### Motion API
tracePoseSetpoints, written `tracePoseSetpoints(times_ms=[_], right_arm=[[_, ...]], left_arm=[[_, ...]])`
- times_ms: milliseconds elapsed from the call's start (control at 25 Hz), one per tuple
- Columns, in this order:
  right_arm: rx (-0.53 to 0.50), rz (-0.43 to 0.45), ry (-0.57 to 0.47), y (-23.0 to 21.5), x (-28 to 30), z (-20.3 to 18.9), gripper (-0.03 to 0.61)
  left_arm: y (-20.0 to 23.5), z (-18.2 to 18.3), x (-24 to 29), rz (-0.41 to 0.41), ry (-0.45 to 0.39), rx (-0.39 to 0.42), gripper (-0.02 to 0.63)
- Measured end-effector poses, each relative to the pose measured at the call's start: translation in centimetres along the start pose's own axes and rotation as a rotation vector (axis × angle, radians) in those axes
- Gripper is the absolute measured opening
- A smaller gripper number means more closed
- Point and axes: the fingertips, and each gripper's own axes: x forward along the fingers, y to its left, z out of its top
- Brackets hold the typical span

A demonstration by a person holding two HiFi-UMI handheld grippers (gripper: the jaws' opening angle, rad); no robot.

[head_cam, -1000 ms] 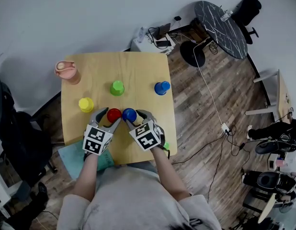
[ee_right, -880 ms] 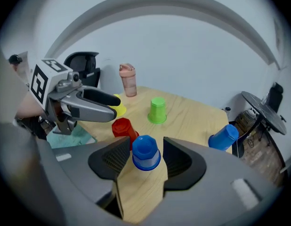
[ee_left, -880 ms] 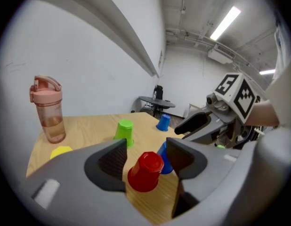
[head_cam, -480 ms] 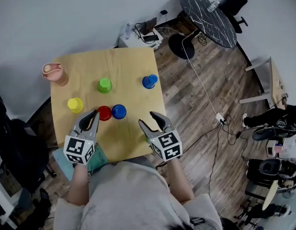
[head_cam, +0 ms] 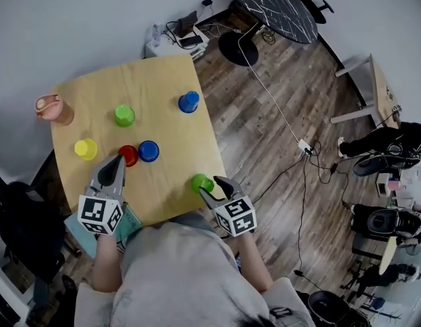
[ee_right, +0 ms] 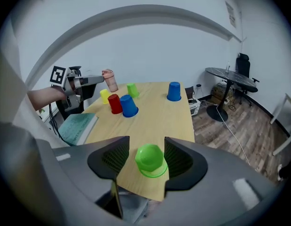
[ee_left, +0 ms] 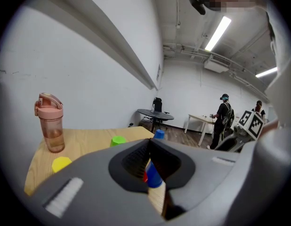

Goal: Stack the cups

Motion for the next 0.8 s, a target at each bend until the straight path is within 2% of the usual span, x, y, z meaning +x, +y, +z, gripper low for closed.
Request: tracePoseSetpoints(times_ms=[160, 320, 480, 640, 800], right_arm=[[-0.014, 0.001, 0.034, 0.1, 0.8, -1.7, 0.225], [-0.043, -0.053, 0.028, -0.8, 1.2, -1.6, 0.224], [-0.084, -0.068, 0.038, -1.3, 1.5, -1.3, 0.225], [-0.094, -0.043, 0.067, -1.6, 2.2, -1.9, 0.224], [-0.094, -0.05, 0.025, -1.8, 2.9, 0.1, 0.219]], left_arm=[[-0.4, 0.3, 0.1, -0.001, -0.012, 0.027, 0.06], [-0.4, 0.4, -0.1, 0.002, -0.018, 0.018, 0.063], [0.2, 0.2, -0.7, 0.029, -0.017, 0.015, 0.063], [1.3, 0.2, -1.7, 0.07, -0.029, 0.005, 0.063], [2.4, 0.2, -2.7, 0.109, -0.034, -0.003, 0.087]])
